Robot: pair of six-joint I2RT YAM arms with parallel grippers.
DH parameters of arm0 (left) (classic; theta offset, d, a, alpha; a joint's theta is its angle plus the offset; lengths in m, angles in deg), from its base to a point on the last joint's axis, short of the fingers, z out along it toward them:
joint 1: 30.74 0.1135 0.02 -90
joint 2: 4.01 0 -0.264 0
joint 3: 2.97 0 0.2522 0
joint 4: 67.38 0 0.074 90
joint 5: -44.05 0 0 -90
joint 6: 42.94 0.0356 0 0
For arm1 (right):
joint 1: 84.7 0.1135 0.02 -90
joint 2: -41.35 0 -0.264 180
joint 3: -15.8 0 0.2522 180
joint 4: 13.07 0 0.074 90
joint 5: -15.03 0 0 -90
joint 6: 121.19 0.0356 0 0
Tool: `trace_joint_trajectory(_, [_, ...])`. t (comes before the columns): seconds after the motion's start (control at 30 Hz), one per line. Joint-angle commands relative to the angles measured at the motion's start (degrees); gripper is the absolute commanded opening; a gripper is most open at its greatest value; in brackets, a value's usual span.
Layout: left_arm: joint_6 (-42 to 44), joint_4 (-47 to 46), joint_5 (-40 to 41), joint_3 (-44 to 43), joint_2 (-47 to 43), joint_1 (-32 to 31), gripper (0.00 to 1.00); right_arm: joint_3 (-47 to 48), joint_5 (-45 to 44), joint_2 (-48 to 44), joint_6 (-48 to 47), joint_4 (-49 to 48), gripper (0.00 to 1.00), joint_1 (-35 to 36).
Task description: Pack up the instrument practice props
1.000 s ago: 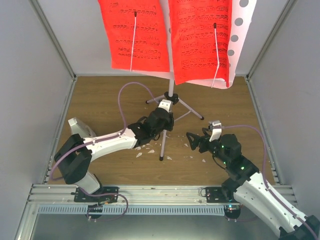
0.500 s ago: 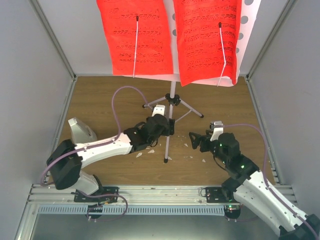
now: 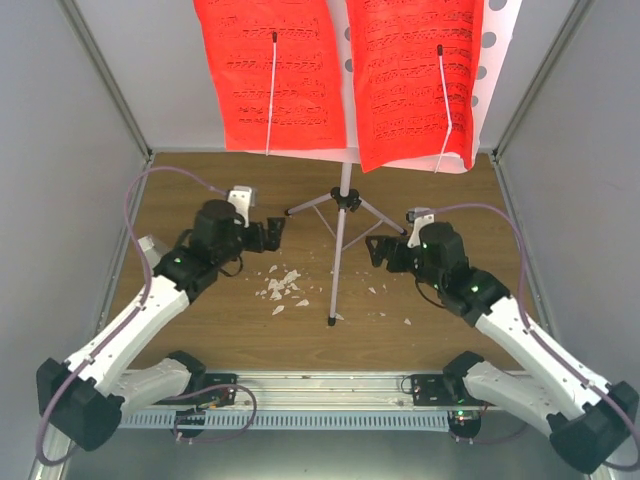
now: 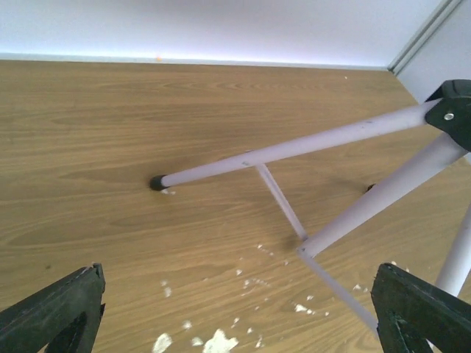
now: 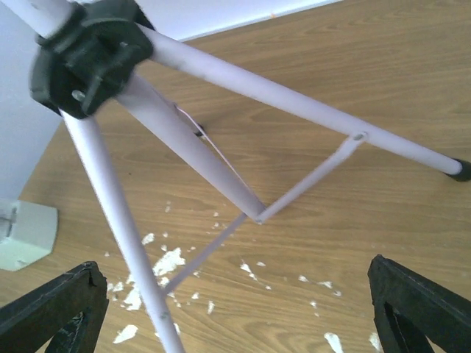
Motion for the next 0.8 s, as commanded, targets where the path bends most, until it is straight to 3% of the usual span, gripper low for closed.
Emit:
trace_joint_trajectory(0.0, [7.0,8.19,-15.16,-5.42,-4.27,9.17,0.99,3.78,0.95,3.91,2.85,-1.8,0.96,2.71])
trace_joint_trajectory(0.1, [8.76,9.78,-17.7,-8.38,-5.03,15.83,0.99,4.86,1.75,8.09,3.66,-6.18,0.94,5.02])
trace_joint_trajectory(0.23, [10.15,8.13,-14.1,-8.53,-5.99,21.38,0.99,7.77,-1.64,13.37,3.56,-8.36,0.91,8.18])
trace_joint_trajectory(0.43, [14.26,2.97,-2.83,-2.54,-9.22,22.11,0.99,11.83,-8.52,19.15,2.63,-9.31,0.76,11.41])
trace_joint_trajectory(0.53, [15.44,0.94,2.39,-0.13,-10.1,22.14,0.99,13.75,-12.64,22.17,2.25,-9.36,0.73,13.71])
trace_joint_trajectory(0.77, [15.94,-1.71,2.83,3.1,-11.69,22.48,0.99,15.41,-18.9,27.48,-0.22,-11.61,0.6,15.72])
